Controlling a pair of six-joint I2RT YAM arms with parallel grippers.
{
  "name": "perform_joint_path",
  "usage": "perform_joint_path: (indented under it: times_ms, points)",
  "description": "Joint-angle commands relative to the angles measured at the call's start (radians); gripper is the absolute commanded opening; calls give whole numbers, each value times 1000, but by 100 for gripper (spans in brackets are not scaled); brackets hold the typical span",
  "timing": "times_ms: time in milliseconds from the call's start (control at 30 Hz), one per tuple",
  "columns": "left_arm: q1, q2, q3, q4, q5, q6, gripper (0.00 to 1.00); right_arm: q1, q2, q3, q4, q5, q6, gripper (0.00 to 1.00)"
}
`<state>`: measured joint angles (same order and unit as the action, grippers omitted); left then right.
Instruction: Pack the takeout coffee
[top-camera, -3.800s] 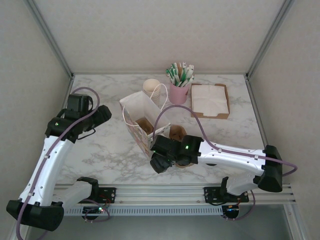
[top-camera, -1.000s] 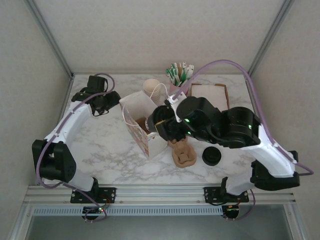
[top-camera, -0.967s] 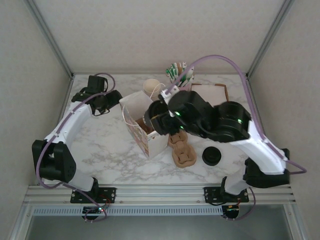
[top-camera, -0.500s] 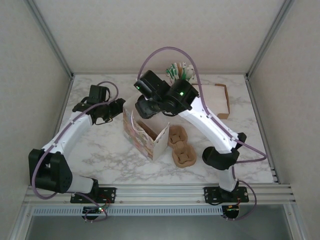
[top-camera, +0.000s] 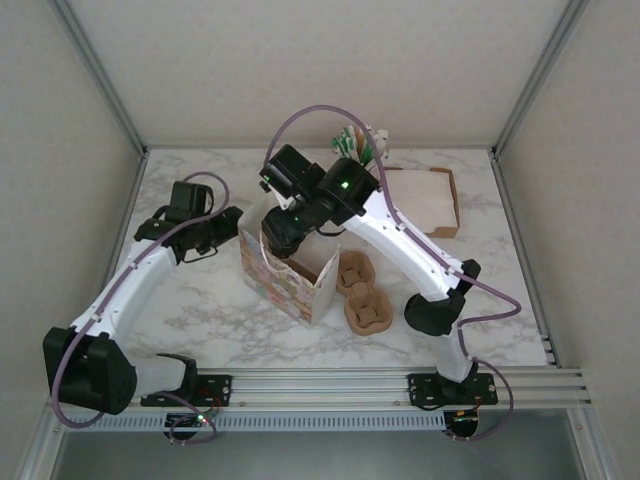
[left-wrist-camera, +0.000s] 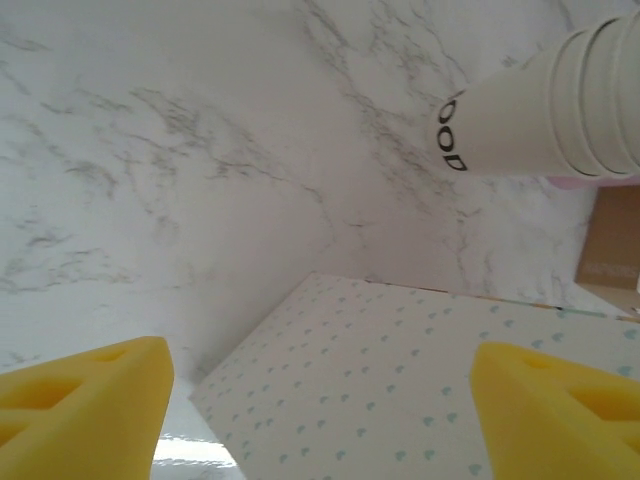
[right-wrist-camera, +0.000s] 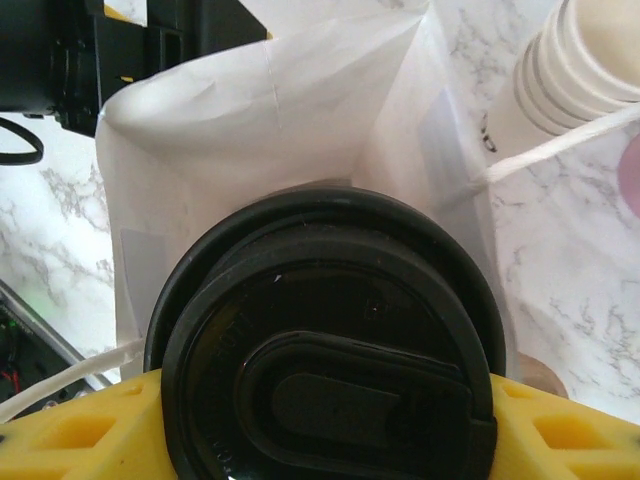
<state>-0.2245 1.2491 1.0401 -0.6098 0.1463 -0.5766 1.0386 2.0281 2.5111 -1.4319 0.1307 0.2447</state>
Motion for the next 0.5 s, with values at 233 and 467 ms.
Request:
perform_joint_path:
  times_ms: [233,467]
  points:
    - [52,-112,-48,-74,-121,-12,81,21,84,-12,40,-49,-99,60]
    - [101,-166,-81,-73,-98,-13,82,22,118,-26,76,-67,-160,60]
